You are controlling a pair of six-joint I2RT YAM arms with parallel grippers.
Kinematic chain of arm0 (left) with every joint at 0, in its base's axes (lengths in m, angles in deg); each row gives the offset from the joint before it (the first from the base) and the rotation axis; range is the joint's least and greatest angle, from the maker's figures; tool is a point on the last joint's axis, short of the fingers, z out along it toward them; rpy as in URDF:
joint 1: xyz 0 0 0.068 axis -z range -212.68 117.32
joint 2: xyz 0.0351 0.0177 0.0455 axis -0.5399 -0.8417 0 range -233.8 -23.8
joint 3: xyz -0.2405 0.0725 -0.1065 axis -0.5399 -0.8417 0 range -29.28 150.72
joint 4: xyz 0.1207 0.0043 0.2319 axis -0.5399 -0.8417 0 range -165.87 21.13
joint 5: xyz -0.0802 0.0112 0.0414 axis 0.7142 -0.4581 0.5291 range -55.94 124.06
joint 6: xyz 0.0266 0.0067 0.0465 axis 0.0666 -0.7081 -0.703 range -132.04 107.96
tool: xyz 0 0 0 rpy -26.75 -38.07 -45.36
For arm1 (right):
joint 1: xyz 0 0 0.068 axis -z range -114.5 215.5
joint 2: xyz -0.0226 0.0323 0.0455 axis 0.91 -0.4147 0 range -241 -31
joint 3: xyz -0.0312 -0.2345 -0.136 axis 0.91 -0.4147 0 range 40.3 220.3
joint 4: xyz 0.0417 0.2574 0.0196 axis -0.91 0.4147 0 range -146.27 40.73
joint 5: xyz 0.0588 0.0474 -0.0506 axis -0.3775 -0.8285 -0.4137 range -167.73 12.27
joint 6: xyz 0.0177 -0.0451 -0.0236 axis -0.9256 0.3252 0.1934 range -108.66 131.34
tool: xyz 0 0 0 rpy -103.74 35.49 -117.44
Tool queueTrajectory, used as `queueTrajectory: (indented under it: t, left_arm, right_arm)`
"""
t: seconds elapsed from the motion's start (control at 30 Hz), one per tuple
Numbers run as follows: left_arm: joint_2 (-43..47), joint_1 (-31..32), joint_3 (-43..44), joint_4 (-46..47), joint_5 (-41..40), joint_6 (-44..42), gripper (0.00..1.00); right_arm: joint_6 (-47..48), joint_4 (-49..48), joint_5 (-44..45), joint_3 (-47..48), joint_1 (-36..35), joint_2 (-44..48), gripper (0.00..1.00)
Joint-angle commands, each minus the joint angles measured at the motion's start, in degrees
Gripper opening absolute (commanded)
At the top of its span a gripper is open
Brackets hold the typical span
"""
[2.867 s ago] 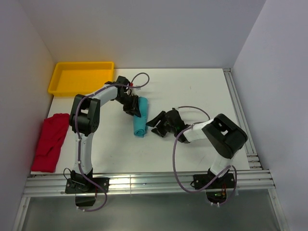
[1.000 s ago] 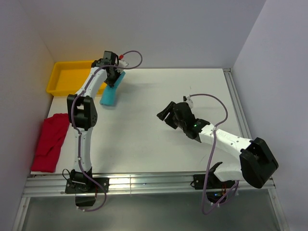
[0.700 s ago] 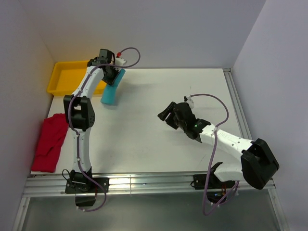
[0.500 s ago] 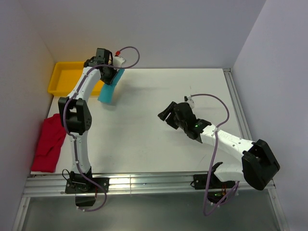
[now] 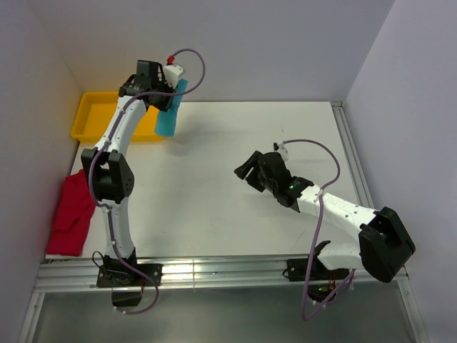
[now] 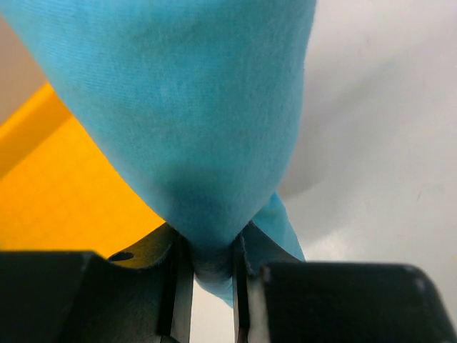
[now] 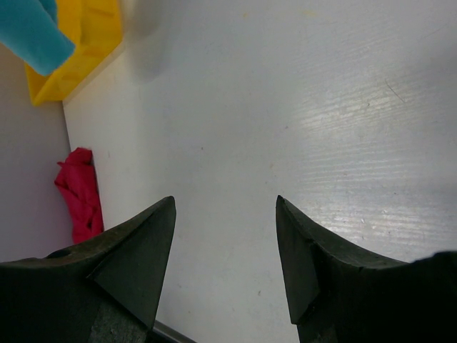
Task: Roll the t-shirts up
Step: Place the rolled tshirt into the container
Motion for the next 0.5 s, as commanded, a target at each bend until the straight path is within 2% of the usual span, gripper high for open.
queueTrajectory:
  t: [0.0,0.13,0.17,0.23,0.27,0.37,0.47]
  left_arm:
    - [3.3,-3.1,2.0,10.9,6.2,8.8,0.0]
    - [2.6,-8.3,-0.9,22.2,11.6,22.3,0.0]
    - [1.3,-10.5,-1.1,24.8,13.6,30.1,0.0]
    - [-0.3,-13.5,-0.8,31.1,15.9,36.8,0.0]
    - [-2.8,-15.9,-0.5,32.8,16.6,43.4,0.0]
    - [-7.8,-20.4,1.6,37.9,19.6,55.9,0.0]
    - [-12.6,-22.0,-2.1,41.7,16.6,58.2,0.0]
  right_arm:
    - [0.6,-0.4,1.0,0.4,0.4,0.9,0.66]
    - [0.5,-0.9,1.1,-0.1,0.3,0.5,0.65]
    - [0.6,-0.8,1.0,0.0,0.4,0.1,0.65]
    - [0.6,-0.9,1.0,-0.2,0.4,0.0,0.65]
    - [0.4,-0.8,1.2,-0.3,0.4,-0.1,0.65]
    - [0.3,-0.6,1.5,-0.5,0.4,-0.4,0.65]
    - [0.9,0.4,1.9,0.3,0.4,-0.7,0.65]
